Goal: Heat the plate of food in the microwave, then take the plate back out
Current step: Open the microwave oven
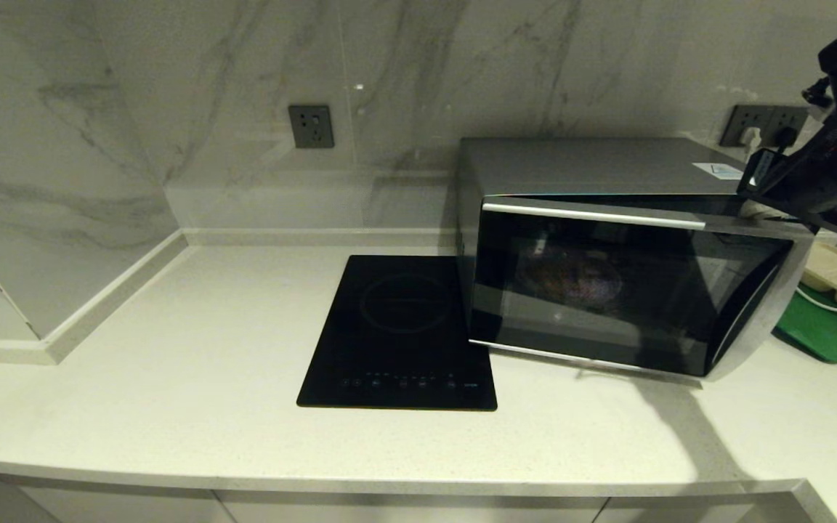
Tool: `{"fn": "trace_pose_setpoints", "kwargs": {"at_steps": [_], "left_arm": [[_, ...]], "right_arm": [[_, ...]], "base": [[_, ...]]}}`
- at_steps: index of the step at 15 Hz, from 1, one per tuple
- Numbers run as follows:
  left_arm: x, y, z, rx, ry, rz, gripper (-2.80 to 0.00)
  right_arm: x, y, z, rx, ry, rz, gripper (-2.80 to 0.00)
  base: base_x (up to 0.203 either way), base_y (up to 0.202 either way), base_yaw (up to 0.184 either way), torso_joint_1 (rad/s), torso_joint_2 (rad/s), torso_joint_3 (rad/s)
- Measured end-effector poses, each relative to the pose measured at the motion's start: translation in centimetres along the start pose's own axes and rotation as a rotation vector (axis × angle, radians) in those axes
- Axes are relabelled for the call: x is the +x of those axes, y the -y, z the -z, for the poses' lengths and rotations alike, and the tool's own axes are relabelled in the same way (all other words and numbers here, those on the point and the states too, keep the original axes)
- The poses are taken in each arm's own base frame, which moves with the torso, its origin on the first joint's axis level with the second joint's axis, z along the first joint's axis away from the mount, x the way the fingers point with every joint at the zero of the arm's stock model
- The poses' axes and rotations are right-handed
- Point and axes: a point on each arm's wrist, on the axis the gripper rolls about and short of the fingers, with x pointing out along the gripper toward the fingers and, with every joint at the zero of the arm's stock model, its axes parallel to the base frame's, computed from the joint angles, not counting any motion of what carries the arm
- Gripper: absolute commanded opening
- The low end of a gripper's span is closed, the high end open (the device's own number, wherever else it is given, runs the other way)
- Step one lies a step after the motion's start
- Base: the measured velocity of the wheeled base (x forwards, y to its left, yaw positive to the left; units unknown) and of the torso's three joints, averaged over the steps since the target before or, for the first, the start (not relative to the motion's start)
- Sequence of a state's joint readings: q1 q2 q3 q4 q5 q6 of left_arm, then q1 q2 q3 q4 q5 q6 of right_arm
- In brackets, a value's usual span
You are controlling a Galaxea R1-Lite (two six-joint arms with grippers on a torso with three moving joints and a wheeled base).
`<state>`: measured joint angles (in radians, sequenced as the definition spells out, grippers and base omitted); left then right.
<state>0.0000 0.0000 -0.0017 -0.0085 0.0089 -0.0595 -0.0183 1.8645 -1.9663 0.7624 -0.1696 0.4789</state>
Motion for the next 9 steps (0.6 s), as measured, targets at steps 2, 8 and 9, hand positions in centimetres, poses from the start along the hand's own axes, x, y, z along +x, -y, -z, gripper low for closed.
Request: {"fn": "trace_pose_setpoints", "kwargs": {"at_steps": [2, 8, 9], "left_arm": [[0.0, 0.0, 0.0, 0.0, 0.0, 0.0, -2.8], [0.0, 0.0, 0.0, 0.0, -0.001, 0.0, -2.8], [0.0, 0.0, 0.0, 0.0, 0.0, 0.001, -2.8]], "right_arm": [[-1.9, 0.5, 0.6, -0.005, -0.053, -0.027, -2.8], [-7.4, 2.5, 2.9, -0.013, -0.142, -0.096, -2.8], [-8.3, 2.8, 3.2, -0.013, -0.148, -0.105, -2.8]], "base": [[0.0, 0.0, 0.0, 0.0, 0.0, 0.0], [0.0, 0.0, 0.0, 0.0, 0.0, 0.0], [0.0, 0.0, 0.0, 0.0, 0.0, 0.0]]}}
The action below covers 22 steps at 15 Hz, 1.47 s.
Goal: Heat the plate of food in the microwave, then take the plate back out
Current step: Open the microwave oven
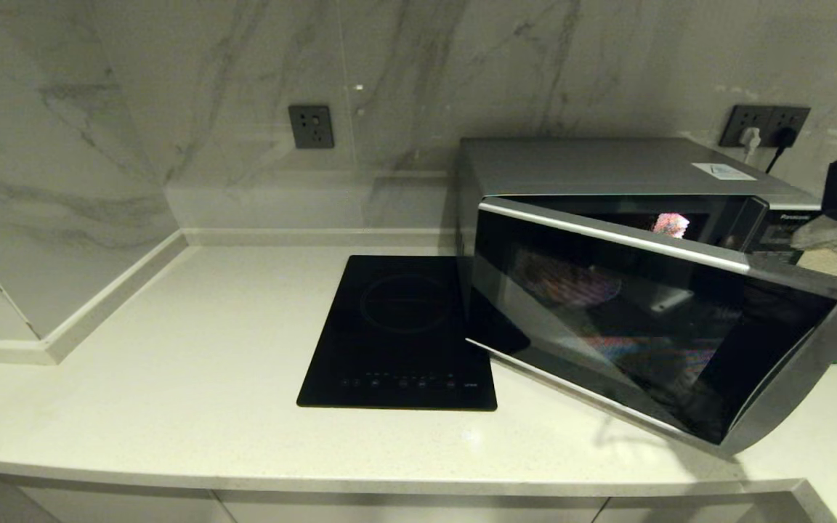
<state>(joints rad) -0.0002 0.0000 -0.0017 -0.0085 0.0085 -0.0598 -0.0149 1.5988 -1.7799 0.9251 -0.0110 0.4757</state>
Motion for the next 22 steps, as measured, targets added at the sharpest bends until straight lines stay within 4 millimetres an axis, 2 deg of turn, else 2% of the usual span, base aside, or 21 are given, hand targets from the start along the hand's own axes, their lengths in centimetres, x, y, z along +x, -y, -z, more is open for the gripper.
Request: {"fn": "trace_pose_setpoints", "kwargs": {"at_steps": [4, 10, 14, 22], "left_arm": [[0.0, 0.0, 0.0, 0.001, 0.0, 0.0, -2.8], [0.0, 0.0, 0.0, 0.001, 0.0, 0.0, -2.8], [0.0, 0.0, 0.0, 0.0, -0.001, -0.001, -2.8], [0.0, 0.0, 0.0, 0.001, 0.0, 0.0, -2.8]], "right_arm": [[-1.3, 0.5, 0.7, 0.003, 0.013, 0.01, -2.8], [-0.9, 0.9, 1.6, -0.009, -0.025, 0.031, -2.8], [-0.6, 0.7, 4.0, -0.218, -0.141, 0.025, -2.8], [-2.7, -1.7, 8.0, -0.472, -0.203, -0.131, -2.8]], "base": [[0.0, 0.0, 0.0, 0.0, 0.0, 0.0], [0.0, 0.0, 0.0, 0.0, 0.0, 0.0], [0.0, 0.0, 0.0, 0.0, 0.0, 0.0], [0.0, 0.0, 0.0, 0.0, 0.0, 0.0]]}}
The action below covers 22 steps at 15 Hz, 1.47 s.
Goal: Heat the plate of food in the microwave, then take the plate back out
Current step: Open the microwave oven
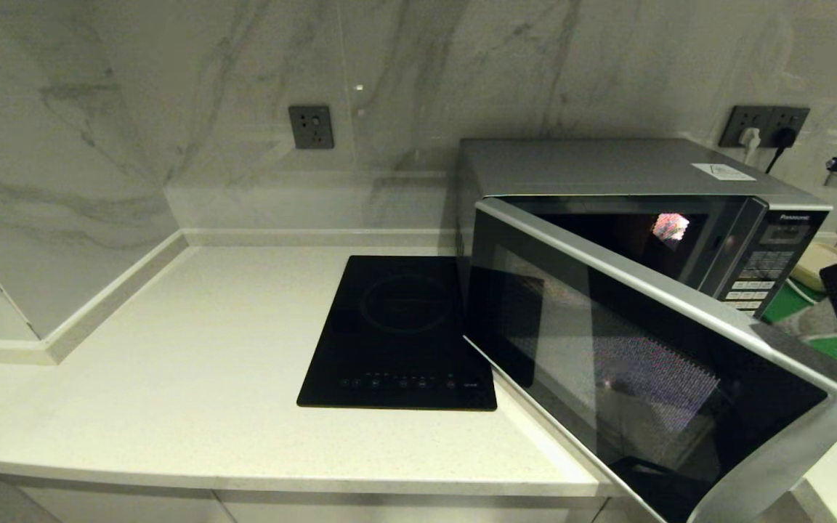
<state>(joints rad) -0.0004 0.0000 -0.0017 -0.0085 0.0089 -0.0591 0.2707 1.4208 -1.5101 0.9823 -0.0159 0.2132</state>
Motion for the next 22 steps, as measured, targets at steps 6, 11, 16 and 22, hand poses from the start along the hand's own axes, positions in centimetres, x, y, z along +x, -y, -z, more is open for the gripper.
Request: {"fn": "trace_pose_setpoints", "kwargs": {"at_steps": [6, 11, 16, 22], "left_arm": [[0.0, 0.0, 0.0, 0.0, 0.0, 0.0, -2.8], [0.0, 0.0, 0.0, 0.0, 0.0, 0.0, -2.8], [0.0, 0.0, 0.0, 0.0, 0.0, 0.0, -2.8], [0.0, 0.0, 0.0, 0.0, -0.001, 0.0, -2.8]], "right_arm": [[-2.8, -2.3, 3.0, -0.147, 0.006, -0.215, -2.8], [-2.2, -2.1, 4.4, -0.152, -0.031, -0.206, -2.8], [-1.0, -2.6, 3.9, -0.137, -0.003, -0.219, -2.8], [1.2, -6.8, 1.6, -0.215, 0.03, -0.32, -2.8]], "base": [[0.0, 0.0, 0.0, 0.0, 0.0, 0.0], [0.0, 0.0, 0.0, 0.0, 0.0, 0.0], [0.0, 0.0, 0.0, 0.0, 0.0, 0.0], [0.0, 0.0, 0.0, 0.0, 0.0, 0.0]]}}
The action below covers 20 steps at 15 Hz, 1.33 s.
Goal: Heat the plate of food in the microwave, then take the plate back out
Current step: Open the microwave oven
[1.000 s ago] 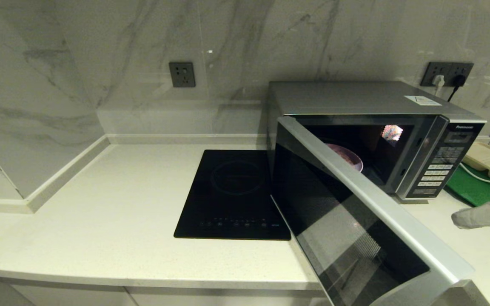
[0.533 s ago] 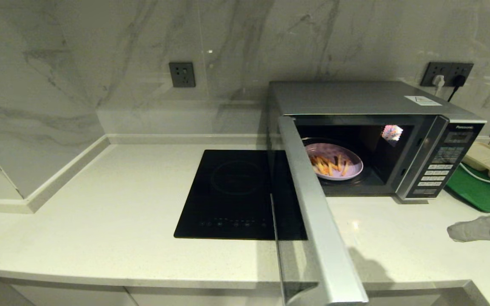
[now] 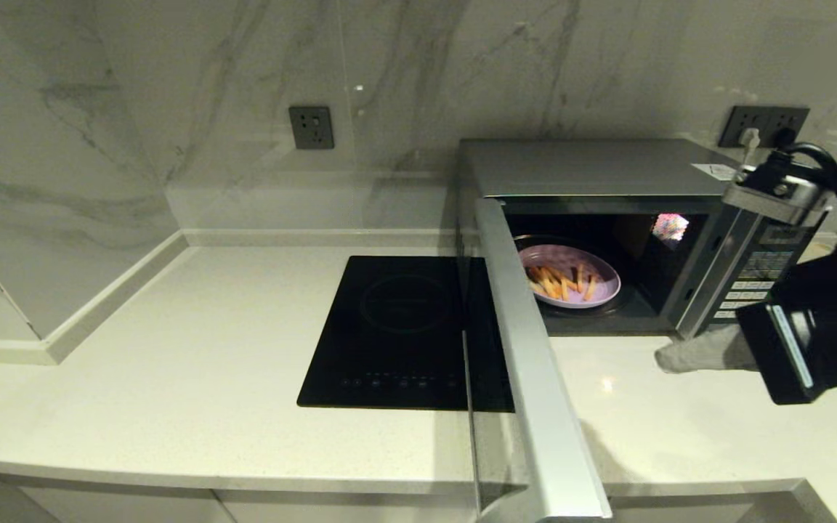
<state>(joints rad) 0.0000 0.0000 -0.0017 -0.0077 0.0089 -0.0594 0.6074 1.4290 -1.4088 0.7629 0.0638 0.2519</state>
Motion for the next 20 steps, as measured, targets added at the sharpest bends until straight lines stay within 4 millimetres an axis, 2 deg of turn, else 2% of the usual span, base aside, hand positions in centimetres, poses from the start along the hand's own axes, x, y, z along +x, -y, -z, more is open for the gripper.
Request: {"fn": "trace_pose_setpoints", "kwargs": {"at_steps": [3, 6, 16, 18, 20], "left_arm": [[0.0, 0.0, 0.0, 0.0, 0.0, 0.0, -2.8], [0.0, 0.0, 0.0, 0.0, 0.0, 0.0, -2.8], [0.0, 0.0, 0.0, -0.001, 0.001, 0.0, -2.8], [0.0, 0.0, 0.0, 0.0, 0.0, 0.0, -2.8], [0.0, 0.0, 0.0, 0.0, 0.0, 0.001, -2.8]], "right_arm": [[1.6, -2.3, -1.0, -0.07, -0.009, -0.018, -2.8], [2.8, -3.4, -1.0, -0.1, -0.039, -0.027, -2.8], [4.1, -4.0, -0.7, -0.12, -0.078, -0.013, -2.8], [4.7, -3.7, -0.6, -0.09, -0.069, 0.08, -2.8], [6.1, -3.5, -1.0, 0.036, -0.038, 0.197, -2.8]], "base": [[0.0, 0.0, 0.0, 0.0, 0.0, 0.0], [0.0, 0.0, 0.0, 0.0, 0.0, 0.0], [0.0, 0.0, 0.0, 0.0, 0.0, 0.0], [0.0, 0.0, 0.0, 0.0, 0.0, 0.0], [0.0, 0.0, 0.0, 0.0, 0.0, 0.0]]}}
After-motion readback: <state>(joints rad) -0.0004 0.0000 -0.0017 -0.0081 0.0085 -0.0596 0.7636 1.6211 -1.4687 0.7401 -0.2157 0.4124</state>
